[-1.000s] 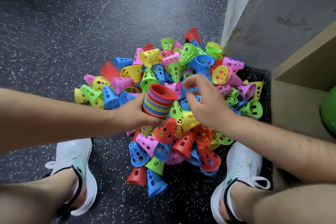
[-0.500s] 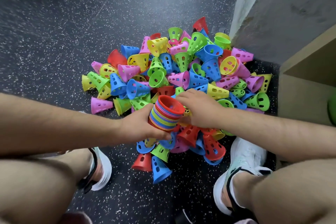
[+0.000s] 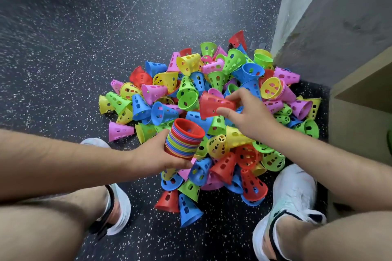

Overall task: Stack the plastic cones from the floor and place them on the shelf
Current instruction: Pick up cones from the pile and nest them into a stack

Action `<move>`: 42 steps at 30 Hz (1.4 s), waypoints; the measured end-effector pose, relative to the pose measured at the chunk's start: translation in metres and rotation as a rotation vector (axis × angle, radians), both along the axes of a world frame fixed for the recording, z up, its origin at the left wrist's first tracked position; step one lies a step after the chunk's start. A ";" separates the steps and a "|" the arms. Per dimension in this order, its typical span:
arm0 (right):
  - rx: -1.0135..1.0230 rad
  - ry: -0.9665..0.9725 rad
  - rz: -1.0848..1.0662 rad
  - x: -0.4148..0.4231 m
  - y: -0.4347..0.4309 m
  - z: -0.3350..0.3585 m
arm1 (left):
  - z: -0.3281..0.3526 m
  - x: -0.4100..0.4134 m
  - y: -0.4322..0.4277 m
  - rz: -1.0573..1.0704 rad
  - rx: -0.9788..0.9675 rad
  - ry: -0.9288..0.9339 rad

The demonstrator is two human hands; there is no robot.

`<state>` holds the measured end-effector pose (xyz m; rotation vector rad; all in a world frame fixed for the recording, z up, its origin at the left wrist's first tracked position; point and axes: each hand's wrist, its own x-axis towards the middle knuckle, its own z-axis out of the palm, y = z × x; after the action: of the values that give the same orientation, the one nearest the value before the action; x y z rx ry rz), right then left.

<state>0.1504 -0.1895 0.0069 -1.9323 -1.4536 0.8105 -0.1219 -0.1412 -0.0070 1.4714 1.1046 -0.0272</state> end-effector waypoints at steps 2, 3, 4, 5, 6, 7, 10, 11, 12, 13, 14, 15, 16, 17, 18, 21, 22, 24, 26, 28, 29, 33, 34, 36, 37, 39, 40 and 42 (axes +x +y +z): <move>0.060 0.119 -0.082 -0.001 0.000 0.006 | 0.003 0.004 0.003 0.002 0.009 -0.018; 0.085 0.158 -0.074 -0.003 0.000 0.009 | 0.004 0.006 0.005 0.001 0.008 -0.020; 0.095 0.192 -0.042 -0.007 -0.001 0.012 | 0.006 0.008 0.007 -0.001 0.005 -0.026; 0.085 0.220 0.008 -0.011 -0.002 0.015 | 0.007 0.009 0.009 0.000 -0.002 -0.032; 0.057 0.230 0.069 -0.015 -0.004 0.018 | 0.008 0.011 0.010 0.000 -0.005 -0.039; 0.034 0.214 0.136 -0.017 -0.006 0.021 | 0.009 0.012 0.010 0.004 -0.004 -0.044; -0.002 0.117 0.285 -0.017 -0.010 0.033 | 0.013 0.016 0.007 -0.017 0.003 -0.064; -0.020 0.100 0.323 -0.016 -0.010 0.037 | 0.015 0.017 0.005 -0.029 0.000 -0.067; -0.044 0.077 0.358 -0.015 -0.011 0.040 | 0.015 0.018 0.004 -0.043 -0.005 -0.065; -0.064 0.045 0.391 -0.015 -0.012 0.041 | 0.015 0.018 0.003 -0.057 -0.010 -0.062; -0.075 0.019 0.416 -0.015 -0.013 0.043 | 0.015 0.019 0.003 -0.072 -0.014 -0.062; -0.075 0.016 0.431 -0.016 -0.014 0.044 | 0.014 0.020 0.002 -0.085 -0.018 -0.062; -0.076 0.026 0.434 -0.016 -0.015 0.045 | 0.013 0.021 0.002 -0.094 -0.021 -0.060; -0.073 0.038 0.432 -0.015 -0.015 0.045 | 0.011 0.021 0.001 -0.097 -0.027 -0.054; -0.062 0.038 0.425 -0.014 -0.015 0.044 | 0.010 0.022 0.000 -0.098 -0.034 -0.047; 0.026 0.033 0.318 -0.010 -0.014 0.038 | 0.009 0.024 0.000 -0.104 -0.035 -0.032; 0.073 0.041 0.247 -0.010 -0.014 0.036 | 0.009 0.026 0.000 -0.107 -0.032 -0.037; 0.163 0.064 0.114 -0.012 -0.014 0.034 | 0.012 0.028 0.001 -0.101 -0.036 -0.043; 0.214 0.068 0.053 -0.015 -0.014 0.032 | 0.015 0.031 0.001 -0.097 -0.037 -0.038; 0.212 0.041 0.053 -0.016 -0.015 0.031 | 0.019 0.034 0.001 -0.085 -0.031 -0.032; 0.183 0.025 0.079 -0.017 -0.016 0.030 | 0.021 0.037 0.001 -0.077 -0.032 -0.043; -0.012 -0.064 0.263 -0.015 -0.021 0.021 | 0.025 0.041 0.001 -0.058 -0.039 -0.073; -0.038 -0.070 0.293 -0.013 -0.022 0.020 | 0.025 0.041 0.001 -0.053 -0.032 -0.068; -0.054 -0.034 0.286 -0.008 -0.021 0.014 | 0.025 0.039 0.002 -0.047 -0.016 -0.058; -0.057 -0.015 0.259 -0.005 -0.020 0.009 | 0.024 0.037 0.001 -0.040 -0.007 -0.050; -0.076 -0.088 0.234 0.000 -0.019 -0.002 | 0.022 0.036 0.002 -0.025 0.009 -0.042; -0.097 -0.190 0.261 0.001 -0.019 -0.007 | 0.021 0.036 0.002 -0.025 0.012 -0.043; -0.153 -0.395 0.382 0.001 -0.021 -0.017 | 0.018 0.034 0.003 -0.024 0.013 -0.032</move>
<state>0.1512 -0.2105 -0.0096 -2.0384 -2.0981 0.7463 -0.0881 -0.1377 0.0107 1.4918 1.0627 -0.0135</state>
